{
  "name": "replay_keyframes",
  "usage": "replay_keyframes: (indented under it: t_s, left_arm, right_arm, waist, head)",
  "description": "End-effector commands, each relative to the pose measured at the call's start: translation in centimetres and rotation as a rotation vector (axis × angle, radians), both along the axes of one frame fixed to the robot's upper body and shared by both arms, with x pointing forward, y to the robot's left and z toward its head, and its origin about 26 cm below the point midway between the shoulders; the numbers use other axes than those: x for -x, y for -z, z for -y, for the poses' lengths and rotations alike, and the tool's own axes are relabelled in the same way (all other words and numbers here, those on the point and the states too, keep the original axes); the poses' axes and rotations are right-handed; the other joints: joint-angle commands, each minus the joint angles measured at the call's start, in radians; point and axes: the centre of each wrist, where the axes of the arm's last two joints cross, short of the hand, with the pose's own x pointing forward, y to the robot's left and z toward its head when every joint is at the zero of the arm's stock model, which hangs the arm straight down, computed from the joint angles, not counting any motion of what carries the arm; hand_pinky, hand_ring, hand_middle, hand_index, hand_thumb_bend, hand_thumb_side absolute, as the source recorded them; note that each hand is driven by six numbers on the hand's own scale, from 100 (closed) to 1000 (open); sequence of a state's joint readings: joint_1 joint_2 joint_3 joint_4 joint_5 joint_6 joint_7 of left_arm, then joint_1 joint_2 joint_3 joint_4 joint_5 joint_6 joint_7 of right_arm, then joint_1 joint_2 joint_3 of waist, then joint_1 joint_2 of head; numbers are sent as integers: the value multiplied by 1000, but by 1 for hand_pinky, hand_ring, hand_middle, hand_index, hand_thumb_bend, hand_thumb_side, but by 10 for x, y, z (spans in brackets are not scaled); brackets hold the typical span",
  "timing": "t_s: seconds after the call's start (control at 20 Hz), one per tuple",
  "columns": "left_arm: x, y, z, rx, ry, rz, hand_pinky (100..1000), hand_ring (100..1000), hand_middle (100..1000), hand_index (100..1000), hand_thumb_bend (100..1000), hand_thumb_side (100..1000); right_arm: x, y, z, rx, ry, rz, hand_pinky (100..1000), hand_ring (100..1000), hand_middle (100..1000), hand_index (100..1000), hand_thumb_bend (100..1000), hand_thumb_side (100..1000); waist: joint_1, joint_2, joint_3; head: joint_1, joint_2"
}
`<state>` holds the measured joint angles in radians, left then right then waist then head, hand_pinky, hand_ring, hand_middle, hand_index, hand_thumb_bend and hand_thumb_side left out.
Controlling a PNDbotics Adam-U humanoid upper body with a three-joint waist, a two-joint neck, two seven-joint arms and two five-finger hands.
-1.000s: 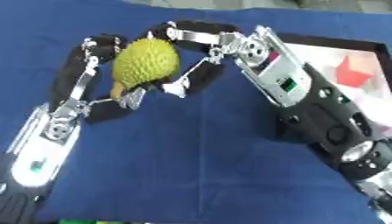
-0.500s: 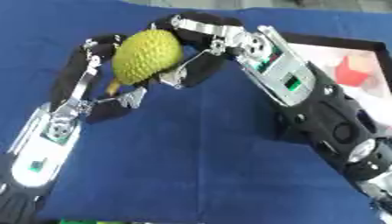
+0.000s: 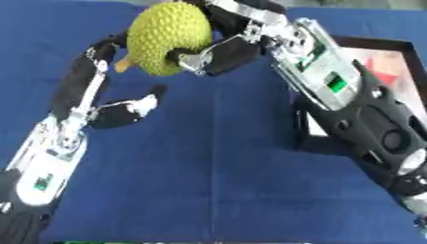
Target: Pick up the objects with one hand, pass them to the other hand, and then place them into the box on the other side of the table.
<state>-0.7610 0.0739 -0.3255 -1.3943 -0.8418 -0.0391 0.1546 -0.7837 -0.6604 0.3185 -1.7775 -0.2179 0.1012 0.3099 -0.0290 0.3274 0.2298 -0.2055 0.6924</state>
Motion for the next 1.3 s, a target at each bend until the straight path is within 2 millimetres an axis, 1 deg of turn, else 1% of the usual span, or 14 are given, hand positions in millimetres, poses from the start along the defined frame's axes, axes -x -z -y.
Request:
replay_keyframes:
  t_s: [0.05, 0.1, 0.15, 0.2, 0.3, 0.35, 0.4, 0.5, 0.6, 0.8, 1.0, 1.1, 1.25, 1.3]
  left_arm:
    - [-6, -5, -24, 3, -58, -5, 892, 795, 697, 911, 363, 675]
    - [-7, -4, -30, 2, -65, -12, 878, 781, 679, 899, 296, 644]
    - [-8, -3, -41, -5, -76, -24, 864, 766, 661, 889, 262, 617]
    - [-9, -3, -51, -8, -81, -33, 861, 761, 657, 885, 247, 602]
    - [-9, -4, -60, -4, -80, -44, 860, 759, 655, 883, 239, 595]
    - [-9, -6, -68, -9, -95, -42, 843, 718, 639, 846, 178, 562]
    - [-8, -9, -83, -4, -119, -29, 844, 712, 639, 835, 169, 560]
    - [-2, -18, -105, 37, -137, -15, 852, 706, 637, 831, 147, 574]
    - [5, -25, -120, 74, -141, -10, 869, 709, 635, 831, 136, 592]
    - [17, -32, -138, 140, -123, 11, 868, 709, 638, 845, 111, 638]
    - [28, -34, -152, 211, -88, 26, 873, 734, 664, 881, 100, 678]
    - [31, -33, -158, 240, -83, 32, 876, 737, 666, 882, 100, 680]
    - [34, -30, -163, 269, -93, 38, 885, 741, 667, 879, 100, 676]
    - [34, -30, -164, 280, -99, 40, 886, 741, 666, 879, 100, 676]
  right_arm:
    - [10, -18, 22, -23, 52, 45, 885, 1000, 570, 584, 100, 100]
    - [12, -18, 29, -29, 69, 43, 887, 1000, 575, 593, 100, 100]
    - [15, -18, 40, -33, 101, 40, 888, 1000, 579, 600, 100, 100]
    - [17, -18, 50, -38, 129, 38, 889, 1000, 582, 604, 100, 100]
    - [22, -19, 60, -45, 153, 35, 889, 1000, 583, 607, 100, 100]
    - [23, -18, 68, -45, 183, 30, 895, 1000, 606, 645, 100, 106]
    - [26, -15, 89, -49, 252, 29, 896, 1000, 605, 651, 100, 100]
    - [33, -10, 122, -62, 362, 39, 897, 1000, 611, 662, 100, 100]
    - [37, -5, 145, -70, 446, 54, 897, 1000, 614, 667, 100, 100]
    - [42, 7, 183, -83, 592, 84, 890, 1000, 624, 679, 100, 100]
    - [44, 25, 219, -75, 744, 118, 885, 1000, 637, 693, 100, 100]
    - [45, 35, 234, -63, 806, 123, 893, 1000, 678, 727, 100, 100]
    - [45, 50, 247, -16, 831, 116, 933, 1000, 809, 864, 100, 100]
    - [44, 53, 250, 5, 819, 116, 943, 1000, 835, 893, 100, 100]
  waist:
    - [7, -36, -8]
    - [10, -38, -11]
    - [13, -41, -16]
    - [16, -43, -19]
    - [18, -45, -21]
    - [20, -45, -24]
    - [24, -44, -27]
    - [29, -41, -30]
    - [33, -36, -32]
    - [38, -27, -34]
    - [42, -19, -34]
    - [45, -15, -32]
    - [47, -12, -30]
    - [48, -11, -30]
  head:
    - [-10, 4]
    - [-13, 6]
    - [-20, 8]
    - [-26, 8]
    - [-33, 8]
    - [-41, 6]
    - [-58, 1]
    - [-81, -7]
    - [-101, -16]
    - [-133, -31]
    - [-148, -48]
    - [-153, -53]
    - [-155, -60]
    - [-155, -61]
